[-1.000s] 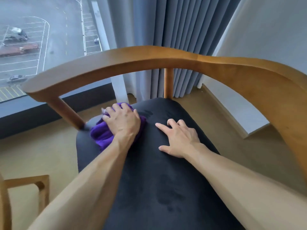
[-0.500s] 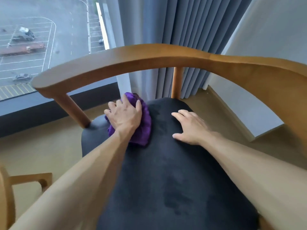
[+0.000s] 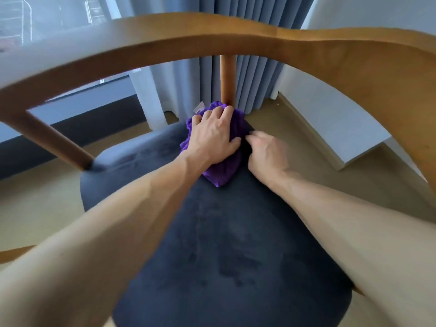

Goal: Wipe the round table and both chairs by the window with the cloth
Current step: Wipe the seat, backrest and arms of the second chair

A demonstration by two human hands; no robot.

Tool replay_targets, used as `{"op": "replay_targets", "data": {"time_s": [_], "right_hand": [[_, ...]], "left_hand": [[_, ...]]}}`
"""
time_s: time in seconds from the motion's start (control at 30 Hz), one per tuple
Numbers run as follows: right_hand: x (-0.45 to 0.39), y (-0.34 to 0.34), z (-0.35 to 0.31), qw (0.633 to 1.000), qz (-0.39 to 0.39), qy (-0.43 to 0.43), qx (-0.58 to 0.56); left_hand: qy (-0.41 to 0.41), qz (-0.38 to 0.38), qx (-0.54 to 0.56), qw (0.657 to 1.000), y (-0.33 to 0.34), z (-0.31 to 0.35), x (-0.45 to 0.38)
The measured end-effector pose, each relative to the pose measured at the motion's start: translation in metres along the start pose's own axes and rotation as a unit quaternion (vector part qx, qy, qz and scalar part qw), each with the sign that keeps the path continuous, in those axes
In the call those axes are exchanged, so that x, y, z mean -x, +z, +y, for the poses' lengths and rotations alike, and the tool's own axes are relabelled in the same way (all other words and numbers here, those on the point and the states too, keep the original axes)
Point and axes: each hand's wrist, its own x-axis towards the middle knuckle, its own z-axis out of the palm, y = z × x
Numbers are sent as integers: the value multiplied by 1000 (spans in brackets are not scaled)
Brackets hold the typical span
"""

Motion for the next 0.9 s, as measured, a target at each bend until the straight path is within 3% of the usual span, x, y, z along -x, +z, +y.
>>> {"op": "replay_targets", "data": {"time_s": [0.1, 0.17, 0.23, 0.3, 0.37, 0.43, 0.5, 0.6, 0.67, 0.77, 0.9], "right_hand": [[0, 1, -1, 1000, 2, 1, 23], [0, -2, 2, 1000, -19, 5, 12], [0, -6, 8, 999, -48, 16, -7], [-1, -7, 11, 996, -73, 20, -47], [-2, -10, 16, 986, -70, 67, -138], [-3, -13, 20, 942, -51, 170, -284], [0, -13, 22, 905, -27, 233, -354], [6, -12, 20, 926, -30, 212, -312], [10, -14, 15, 952, -52, 157, -257], [15, -17, 7, 977, -110, 78, -166], [25, -18, -1, 983, -153, 68, -77]], "left_hand": [[14, -14, -22, 1000, -20, -37, -3], [-101, 11, -38, 994, -21, -51, -4], [-268, 31, -16, 963, -14, -41, -2], [-326, 37, -23, 944, -1, -10, -2], [-287, 49, -28, 956, 9, 33, -3], [-200, 43, -29, 978, 18, 67, 4], [-98, 23, -35, 994, 22, 79, 15], [32, -22, -54, 998, 9, 50, 22], [43, -27, -60, 997, -7, 13, 28], [-62, 1, -82, 995, -33, -57, 52], [-284, 17, -28, 958, -58, -117, 94]]}}
